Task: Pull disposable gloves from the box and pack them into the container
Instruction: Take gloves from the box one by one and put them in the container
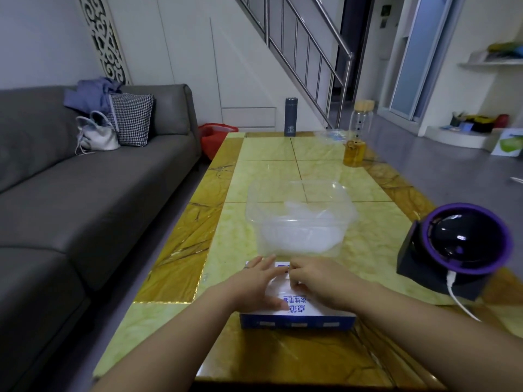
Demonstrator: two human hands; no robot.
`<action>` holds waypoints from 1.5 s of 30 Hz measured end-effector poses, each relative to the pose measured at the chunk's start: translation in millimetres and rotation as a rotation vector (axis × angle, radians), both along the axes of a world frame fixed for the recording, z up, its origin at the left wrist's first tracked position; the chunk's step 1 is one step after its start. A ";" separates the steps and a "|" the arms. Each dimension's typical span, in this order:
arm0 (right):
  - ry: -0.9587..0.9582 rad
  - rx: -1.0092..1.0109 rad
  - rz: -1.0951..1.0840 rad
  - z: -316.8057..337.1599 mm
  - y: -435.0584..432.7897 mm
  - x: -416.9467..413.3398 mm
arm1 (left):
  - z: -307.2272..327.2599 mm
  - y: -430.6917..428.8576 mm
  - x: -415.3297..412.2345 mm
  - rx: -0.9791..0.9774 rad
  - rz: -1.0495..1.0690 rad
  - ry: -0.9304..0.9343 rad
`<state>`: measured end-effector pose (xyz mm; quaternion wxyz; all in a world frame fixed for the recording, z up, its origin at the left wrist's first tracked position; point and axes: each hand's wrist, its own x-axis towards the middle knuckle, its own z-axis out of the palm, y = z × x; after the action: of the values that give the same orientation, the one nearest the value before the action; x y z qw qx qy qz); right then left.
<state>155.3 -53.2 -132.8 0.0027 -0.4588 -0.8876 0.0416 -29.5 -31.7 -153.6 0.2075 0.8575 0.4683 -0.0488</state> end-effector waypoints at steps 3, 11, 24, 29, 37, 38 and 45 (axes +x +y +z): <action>-0.114 -0.041 0.012 13.7 -4.5 -4.7 | 0.8 1.0 -0.6 -0.012 0.007 -0.022; -0.014 -0.050 -0.165 6.1 -8.0 -9.0 | 1.4 1.0 -0.2 -0.024 0.013 -0.026; 0.187 -0.219 -0.244 19.7 -13.9 -8.1 | 3.2 0.2 -0.2 -0.035 0.026 -0.079; 0.104 -0.166 -0.299 0.6 -5.9 -11.1 | -1.1 -6.2 -1.1 -0.045 0.062 -0.107; 0.318 -0.095 -0.283 28.3 5.0 -5.3 | 5.3 -14.9 -1.6 0.017 0.016 -0.066; 0.380 -0.066 -0.318 36.9 9.2 -2.0 | 5.8 -15.8 -1.9 0.025 0.015 -0.057; 0.755 0.043 -0.417 120.6 16.1 16.2 | 10.9 -10.6 1.3 -0.004 0.064 -0.075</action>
<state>171.5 -37.1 -12.2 0.3454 -0.5808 -0.7131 0.1864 -28.2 -42.3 -142.8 0.2281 0.8429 0.4872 -0.0108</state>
